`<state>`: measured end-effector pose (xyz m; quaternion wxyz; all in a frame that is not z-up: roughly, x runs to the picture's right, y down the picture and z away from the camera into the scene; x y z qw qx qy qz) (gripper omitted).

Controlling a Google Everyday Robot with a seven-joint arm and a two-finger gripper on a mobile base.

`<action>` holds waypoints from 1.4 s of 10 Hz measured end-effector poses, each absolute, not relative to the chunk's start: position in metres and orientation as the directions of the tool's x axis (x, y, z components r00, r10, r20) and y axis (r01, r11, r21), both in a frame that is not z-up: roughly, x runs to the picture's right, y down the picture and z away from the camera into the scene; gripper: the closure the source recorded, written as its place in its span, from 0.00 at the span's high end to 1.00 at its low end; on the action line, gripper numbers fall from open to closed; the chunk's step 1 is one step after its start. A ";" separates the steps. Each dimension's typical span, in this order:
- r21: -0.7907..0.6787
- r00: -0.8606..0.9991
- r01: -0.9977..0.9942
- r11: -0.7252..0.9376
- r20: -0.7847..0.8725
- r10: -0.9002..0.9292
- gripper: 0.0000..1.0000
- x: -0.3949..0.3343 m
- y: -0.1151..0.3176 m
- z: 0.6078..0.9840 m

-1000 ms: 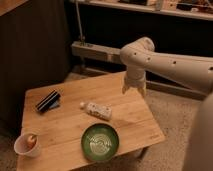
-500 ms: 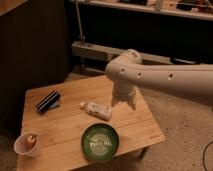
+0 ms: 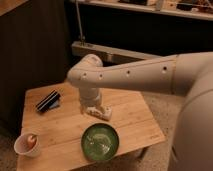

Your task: Move the arm in a circular motion

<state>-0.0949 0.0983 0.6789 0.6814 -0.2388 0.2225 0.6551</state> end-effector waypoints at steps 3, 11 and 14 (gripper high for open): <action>-0.169 0.206 -0.977 0.127 -0.625 0.753 0.65 -0.171 0.092 0.690; -0.150 0.200 -0.979 0.139 -0.565 0.800 0.65 -0.182 -0.010 0.763; -0.059 0.085 -0.996 0.062 -0.549 0.832 0.65 -0.102 -0.043 0.780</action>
